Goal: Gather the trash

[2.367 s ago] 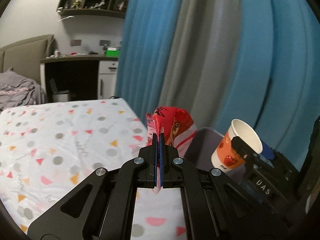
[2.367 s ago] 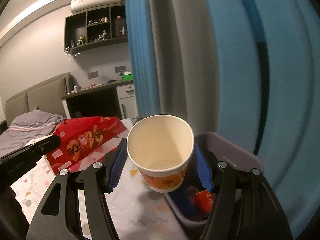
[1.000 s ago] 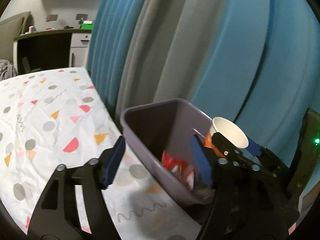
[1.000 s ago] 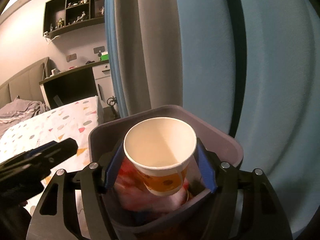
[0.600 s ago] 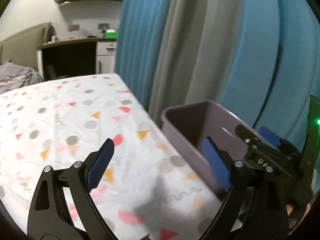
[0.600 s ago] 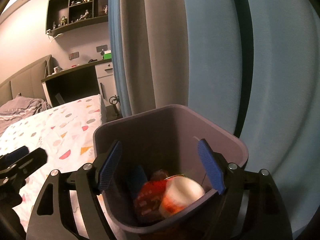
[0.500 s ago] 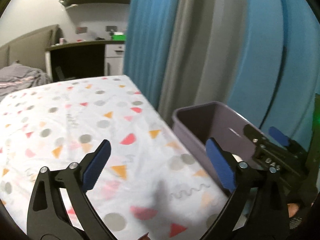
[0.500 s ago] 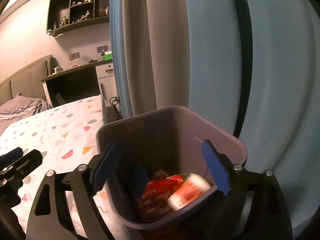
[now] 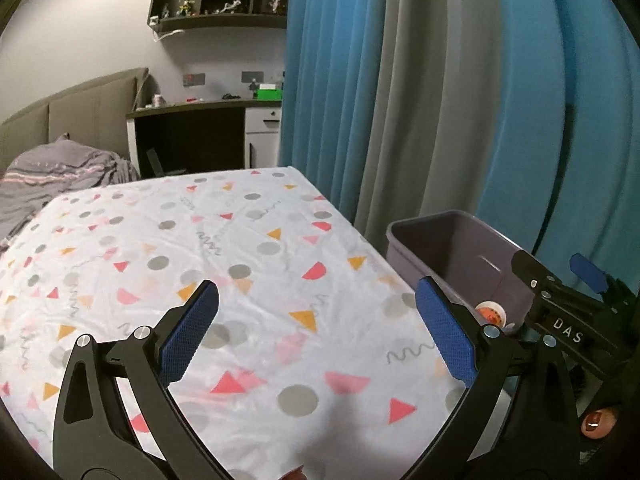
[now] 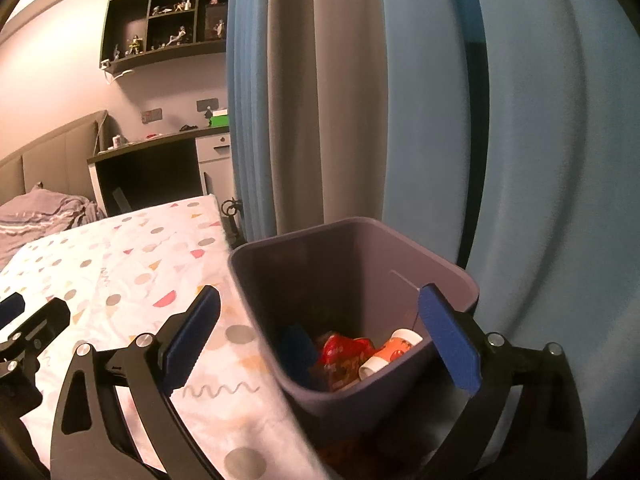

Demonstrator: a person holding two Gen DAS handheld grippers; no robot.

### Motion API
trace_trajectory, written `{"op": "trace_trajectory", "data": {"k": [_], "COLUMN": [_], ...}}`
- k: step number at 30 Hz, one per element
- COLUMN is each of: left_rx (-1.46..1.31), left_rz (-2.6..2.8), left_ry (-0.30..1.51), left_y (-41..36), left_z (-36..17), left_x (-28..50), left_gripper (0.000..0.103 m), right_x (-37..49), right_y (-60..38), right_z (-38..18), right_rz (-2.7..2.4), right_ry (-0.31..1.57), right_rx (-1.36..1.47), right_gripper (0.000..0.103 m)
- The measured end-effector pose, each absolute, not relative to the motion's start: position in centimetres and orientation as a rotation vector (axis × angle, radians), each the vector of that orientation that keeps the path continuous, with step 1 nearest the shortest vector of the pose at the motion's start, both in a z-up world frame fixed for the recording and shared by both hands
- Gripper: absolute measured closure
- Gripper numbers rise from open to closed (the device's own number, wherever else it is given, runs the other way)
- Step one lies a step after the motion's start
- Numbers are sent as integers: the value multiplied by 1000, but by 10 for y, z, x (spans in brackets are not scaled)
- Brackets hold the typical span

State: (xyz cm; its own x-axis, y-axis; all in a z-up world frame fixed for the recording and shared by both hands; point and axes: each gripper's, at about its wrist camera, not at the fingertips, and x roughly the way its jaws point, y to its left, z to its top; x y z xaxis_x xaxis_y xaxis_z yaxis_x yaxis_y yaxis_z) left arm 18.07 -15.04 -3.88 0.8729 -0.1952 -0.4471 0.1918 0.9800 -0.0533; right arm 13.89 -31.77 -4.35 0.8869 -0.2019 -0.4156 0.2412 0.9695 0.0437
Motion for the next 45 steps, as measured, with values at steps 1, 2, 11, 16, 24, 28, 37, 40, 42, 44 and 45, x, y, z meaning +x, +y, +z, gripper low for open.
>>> {"op": "trace_trajectory", "data": {"k": [1, 2, 11, 16, 24, 28, 37, 40, 42, 44, 45], "left_rx": [-4, -2, -20, -32, -44, -51, -45, -46, -47, -46, -46], "left_rz": [-197, -196, -172, -152, -134, -133, -122, -120, -121, -121, -121], "left_ry": [460, 455, 417, 414, 415, 410, 386, 387, 385, 385, 385], "left_y": [-148, -146, -113, -94, -71, -63, -59, -59, -59, -59, -59], "left_z": [-38, -37, -26, -21, -20, -17, -11, -10, -10, -11, -11], "left_x": [176, 172, 128, 105, 76, 65, 47, 44, 44, 44, 44], "left_gripper": [6, 6, 6, 6, 6, 6, 6, 6, 6, 6, 6], "right_x": [135, 130, 86, 64, 38, 28, 11, 8, 6, 6, 5], "right_y": [-315, -312, -278, -255, -230, -222, -214, -212, -213, -213, -213], "right_z": [-42, -41, -27, -21, -14, -11, -6, -5, -5, -6, -5], "right_rz": [-227, -225, -216, -181, -145, -140, -120, -115, -112, -113, -115], "right_ry": [419, 418, 397, 387, 358, 342, 322, 315, 314, 312, 311], "right_rx": [94, 94, 74, 54, 44, 45, 46, 43, 42, 43, 44], "right_gripper": [8, 8, 8, 8, 8, 8, 8, 8, 8, 8, 8]}}
